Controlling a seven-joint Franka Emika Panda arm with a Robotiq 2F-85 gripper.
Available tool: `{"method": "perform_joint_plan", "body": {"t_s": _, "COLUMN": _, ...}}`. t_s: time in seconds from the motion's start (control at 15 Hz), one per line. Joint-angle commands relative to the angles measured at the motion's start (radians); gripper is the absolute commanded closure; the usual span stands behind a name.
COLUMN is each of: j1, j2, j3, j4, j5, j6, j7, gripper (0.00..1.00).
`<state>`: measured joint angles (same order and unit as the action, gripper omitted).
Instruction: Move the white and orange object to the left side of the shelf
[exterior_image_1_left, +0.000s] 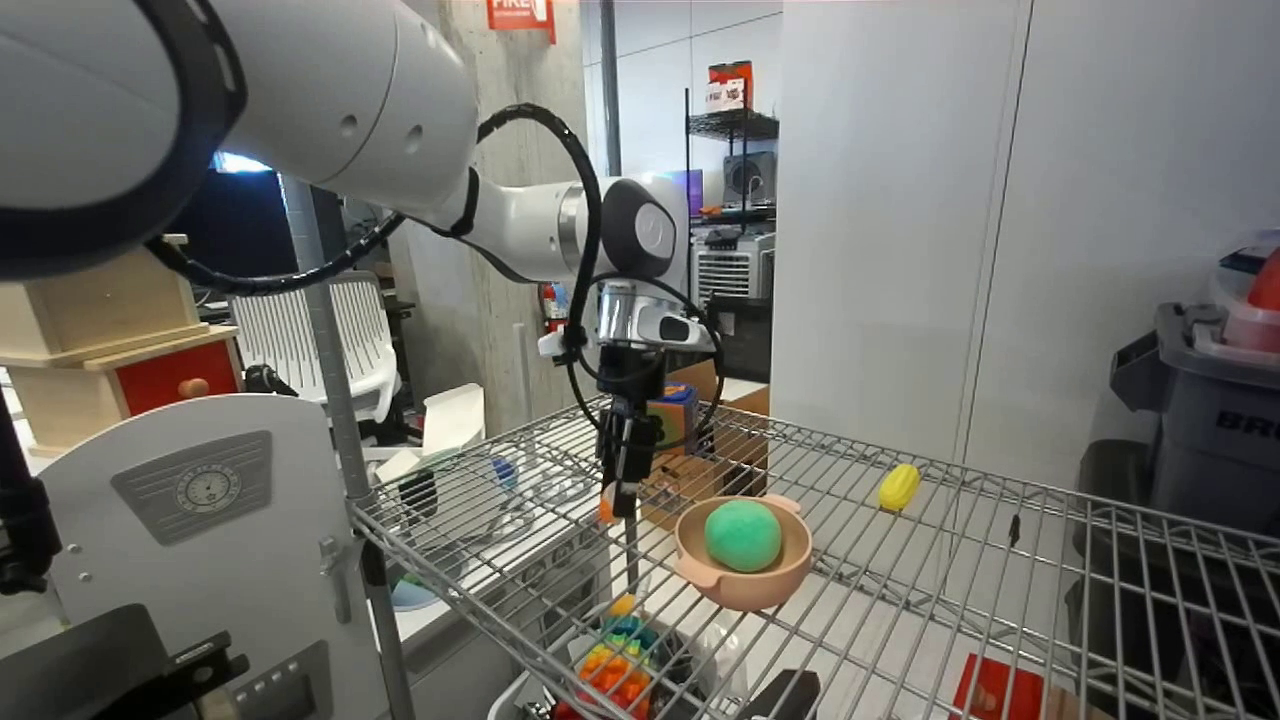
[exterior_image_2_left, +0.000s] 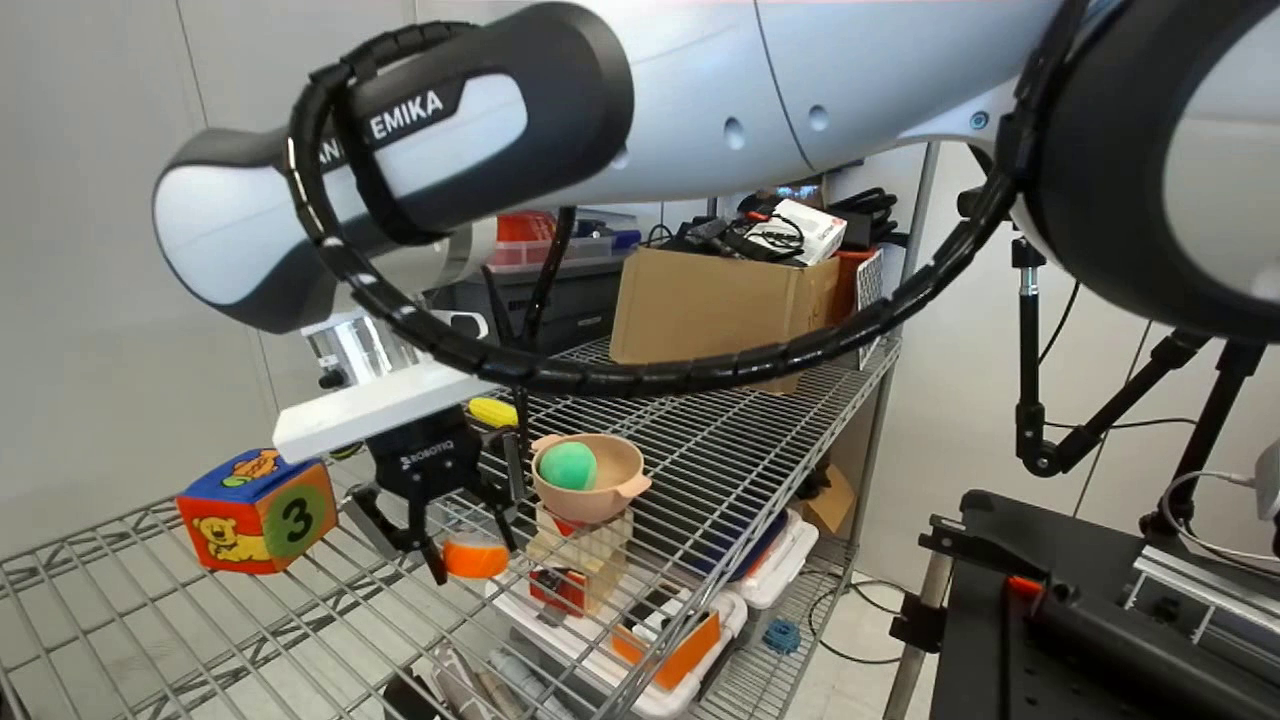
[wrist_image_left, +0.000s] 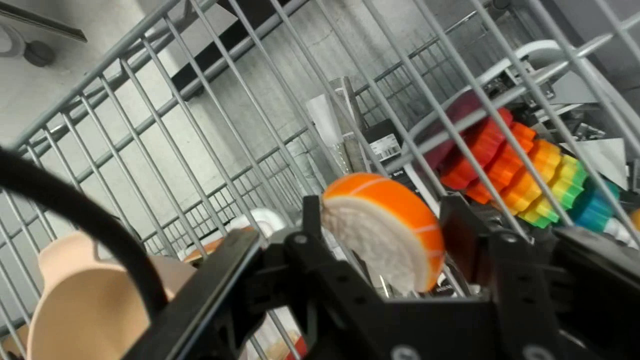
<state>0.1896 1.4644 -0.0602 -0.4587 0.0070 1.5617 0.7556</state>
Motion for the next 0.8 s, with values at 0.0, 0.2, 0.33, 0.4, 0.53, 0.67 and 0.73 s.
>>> {"method": "perform_joint_plan", "body": {"t_s": 0.0, "j1": 0.007, "j2": 0.051, "j3": -0.017, "j4": 0.043, "j5": -0.028, "j6": -0.058, "j7": 0.036, "gripper": 0.14}}
{"method": "perform_joint_plan", "body": {"t_s": 0.2, "j1": 0.008, "j2": 0.026, "j3": -0.015, "j4": -0.020, "j5": -0.041, "j6": -0.036, "j7": 0.039, "gripper": 0.01}}
{"method": "perform_joint_plan", "body": {"t_s": 0.33, "j1": 0.007, "j2": 0.026, "j3": -0.013, "j4": -0.024, "j5": -0.047, "j6": -0.043, "j7": 0.028, "gripper": 0.00}}
{"method": "perform_joint_plan", "body": {"t_s": 0.4, "j1": 0.006, "j2": 0.026, "j3": -0.011, "j4": -0.021, "j5": -0.048, "j6": -0.045, "j7": 0.018, "gripper": 0.00}}
{"method": "perform_joint_plan", "body": {"t_s": 0.53, "j1": 0.005, "j2": 0.025, "j3": -0.009, "j4": -0.006, "j5": -0.049, "j6": -0.047, "j7": -0.003, "gripper": 0.00}}
{"method": "perform_joint_plan", "body": {"t_s": 0.67, "j1": 0.005, "j2": 0.023, "j3": -0.009, "j4": -0.004, "j5": -0.053, "j6": -0.043, "j7": -0.019, "gripper": 0.00}}
{"method": "perform_joint_plan", "body": {"t_s": 0.73, "j1": 0.005, "j2": 0.022, "j3": -0.009, "j4": 0.002, "j5": -0.055, "j6": -0.045, "j7": -0.031, "gripper": 0.00}}
